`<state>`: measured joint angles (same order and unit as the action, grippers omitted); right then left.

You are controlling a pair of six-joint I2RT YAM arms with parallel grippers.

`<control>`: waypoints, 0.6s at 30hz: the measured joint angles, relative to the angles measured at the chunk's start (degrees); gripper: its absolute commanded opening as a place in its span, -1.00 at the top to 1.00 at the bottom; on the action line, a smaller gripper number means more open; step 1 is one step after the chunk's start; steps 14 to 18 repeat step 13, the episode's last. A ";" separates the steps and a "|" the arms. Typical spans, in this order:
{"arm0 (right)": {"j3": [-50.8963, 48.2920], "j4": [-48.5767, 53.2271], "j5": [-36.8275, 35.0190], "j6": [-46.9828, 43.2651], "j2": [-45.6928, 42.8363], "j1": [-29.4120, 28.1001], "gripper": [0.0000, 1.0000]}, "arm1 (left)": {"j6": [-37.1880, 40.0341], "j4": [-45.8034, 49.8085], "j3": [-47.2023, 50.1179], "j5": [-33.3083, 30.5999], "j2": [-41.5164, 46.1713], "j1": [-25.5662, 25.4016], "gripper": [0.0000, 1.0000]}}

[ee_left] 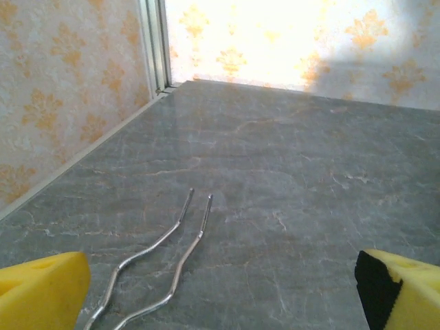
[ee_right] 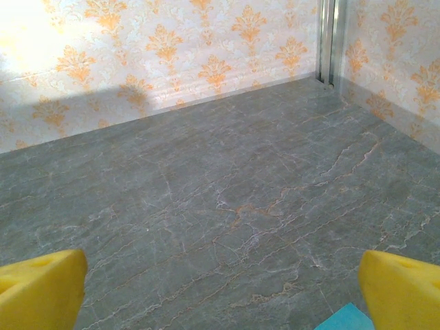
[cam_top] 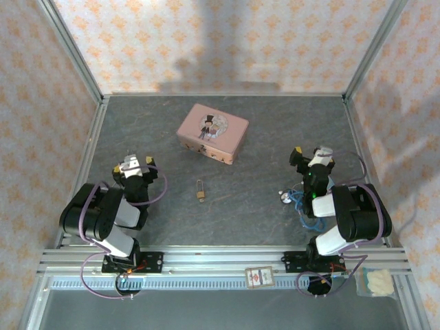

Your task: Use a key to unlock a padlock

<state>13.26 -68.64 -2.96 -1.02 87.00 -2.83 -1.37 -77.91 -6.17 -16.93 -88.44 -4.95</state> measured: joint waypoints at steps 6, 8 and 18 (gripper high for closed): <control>0.00 0.00 0.00 0.00 0.00 0.00 -1.00 | 0.44 -4.37 -0.52 1.95 0.22 0.50 -0.99; 0.00 0.00 0.00 0.02 0.00 0.00 -1.00 | 0.48 -4.87 -0.52 1.99 0.11 0.50 -0.99; 0.00 0.00 0.00 0.02 0.00 0.00 -1.00 | 0.61 -5.05 -1.09 1.97 0.11 0.50 -0.99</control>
